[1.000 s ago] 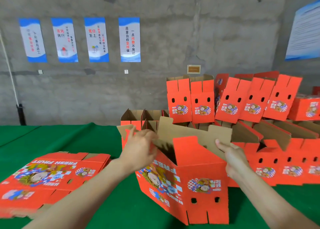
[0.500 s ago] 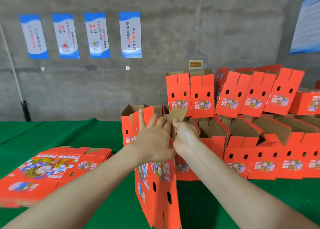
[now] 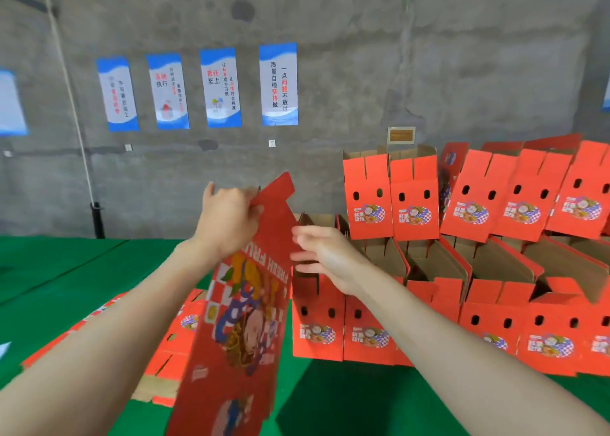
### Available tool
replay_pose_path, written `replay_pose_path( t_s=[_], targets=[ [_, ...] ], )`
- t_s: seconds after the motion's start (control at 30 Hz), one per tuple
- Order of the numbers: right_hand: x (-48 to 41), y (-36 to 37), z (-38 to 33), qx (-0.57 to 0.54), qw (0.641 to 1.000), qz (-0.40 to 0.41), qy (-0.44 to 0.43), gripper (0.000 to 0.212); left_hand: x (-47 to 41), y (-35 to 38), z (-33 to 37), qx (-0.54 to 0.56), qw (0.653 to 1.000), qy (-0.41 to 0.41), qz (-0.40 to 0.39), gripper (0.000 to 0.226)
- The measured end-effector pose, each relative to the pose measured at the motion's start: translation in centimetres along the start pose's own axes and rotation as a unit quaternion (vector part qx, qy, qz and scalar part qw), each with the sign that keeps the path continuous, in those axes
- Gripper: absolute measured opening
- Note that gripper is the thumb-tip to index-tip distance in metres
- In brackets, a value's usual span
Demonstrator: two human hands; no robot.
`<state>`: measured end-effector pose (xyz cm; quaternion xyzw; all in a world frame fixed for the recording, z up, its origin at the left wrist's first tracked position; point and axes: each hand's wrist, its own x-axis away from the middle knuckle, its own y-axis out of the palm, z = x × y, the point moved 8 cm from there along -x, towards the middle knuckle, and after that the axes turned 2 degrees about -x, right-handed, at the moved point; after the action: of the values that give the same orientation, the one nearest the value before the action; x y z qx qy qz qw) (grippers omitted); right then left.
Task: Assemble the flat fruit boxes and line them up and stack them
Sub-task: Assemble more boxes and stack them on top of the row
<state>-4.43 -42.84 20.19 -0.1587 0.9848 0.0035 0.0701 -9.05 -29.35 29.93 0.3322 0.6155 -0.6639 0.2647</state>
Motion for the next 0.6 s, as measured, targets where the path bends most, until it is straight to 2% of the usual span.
replay_pose_path(
  t_s=[0.1, 0.23, 0.37, 0.4, 0.47, 0.53, 0.6],
  targets=[
    [-1.0, -1.0, -0.1, 0.075, 0.997, 0.024, -0.022, 0.051, -0.9, -3.2, -1.3, 0.037, 0.996, 0.086, -0.009, 0.025],
    [-2.6, -0.7, 1.2, 0.143, 0.989, -0.005, -0.029, 0.068, -0.9, -6.4, -2.0, 0.063, 0.983, 0.173, 0.002, 0.031],
    [-4.0, -2.0, 2.1, 0.165, 0.984, 0.050, -0.044, 0.084, -0.8, -7.3, -3.3, 0.105, 0.984, 0.138, 0.035, 0.033],
    [-4.1, -2.6, 2.2, 0.158, 0.984, 0.065, -0.047, 0.083, -0.7, -7.2, -3.6, 0.120, 0.983, 0.130, 0.041, 0.034],
    [-4.5, -4.2, 2.3, 0.119, 0.987, 0.090, -0.052, 0.057, -0.7, -7.0, -4.1, 0.152, 0.980, 0.113, 0.055, 0.036],
    [-4.7, -5.8, 2.7, 0.070, 0.991, 0.103, -0.039, 0.040, -1.0, -6.8, -4.6, 0.189, 0.975, 0.093, 0.073, 0.037],
    [-4.3, -6.4, 3.0, 0.062, 0.996, 0.062, -0.010, 0.037, -1.4, -6.4, -5.0, 0.212, 0.970, 0.080, 0.093, 0.038]
  ],
)
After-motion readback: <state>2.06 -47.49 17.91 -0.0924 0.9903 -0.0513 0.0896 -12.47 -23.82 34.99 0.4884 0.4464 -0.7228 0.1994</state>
